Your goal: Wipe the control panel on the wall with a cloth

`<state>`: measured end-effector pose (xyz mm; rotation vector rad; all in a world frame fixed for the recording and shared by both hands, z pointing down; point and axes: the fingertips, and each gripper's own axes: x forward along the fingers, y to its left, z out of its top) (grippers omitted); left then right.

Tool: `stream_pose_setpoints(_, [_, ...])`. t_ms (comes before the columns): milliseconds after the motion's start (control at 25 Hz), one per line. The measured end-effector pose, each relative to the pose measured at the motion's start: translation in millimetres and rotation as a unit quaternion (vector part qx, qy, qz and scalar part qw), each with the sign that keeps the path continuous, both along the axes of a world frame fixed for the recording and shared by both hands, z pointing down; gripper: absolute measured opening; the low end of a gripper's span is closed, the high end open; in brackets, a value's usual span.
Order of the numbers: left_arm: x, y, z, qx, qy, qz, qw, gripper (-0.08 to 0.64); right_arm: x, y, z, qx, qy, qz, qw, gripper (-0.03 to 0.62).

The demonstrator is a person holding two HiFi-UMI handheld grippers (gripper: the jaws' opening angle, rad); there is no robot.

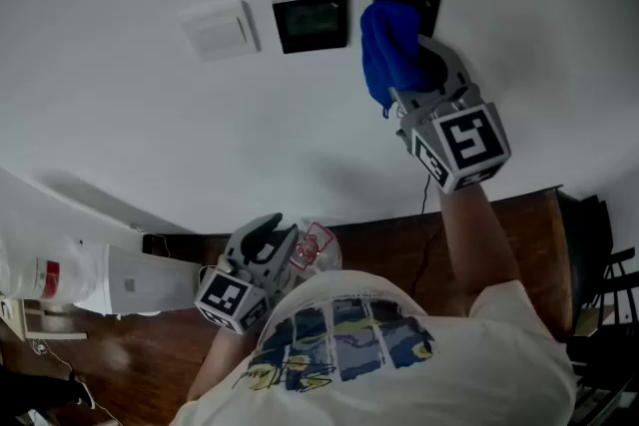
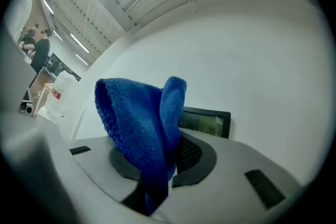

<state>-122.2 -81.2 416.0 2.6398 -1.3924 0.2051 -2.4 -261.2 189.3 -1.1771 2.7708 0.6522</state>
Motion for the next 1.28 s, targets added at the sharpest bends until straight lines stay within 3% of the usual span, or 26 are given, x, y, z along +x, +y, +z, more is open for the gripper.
stream_pose_setpoints(400, [6,-4,4,0.000,-0.001,-0.005,1.0000,0.097,17,-13,-11,0.006,0.001,0.014,1.000,0.098])
stream_pose_setpoints(880, [28,-11,2,-0.004,0.004,0.009,0.9999,0.097,98,-31,-13,0.003,-0.017,0.086,0.996,0.098])
stream_pose_setpoints(1280, [25,-7,2,-0.008,0.000,0.012,0.9999,0.097,110,-26,-14,0.017,-0.023,0.087,0.996,0.098])
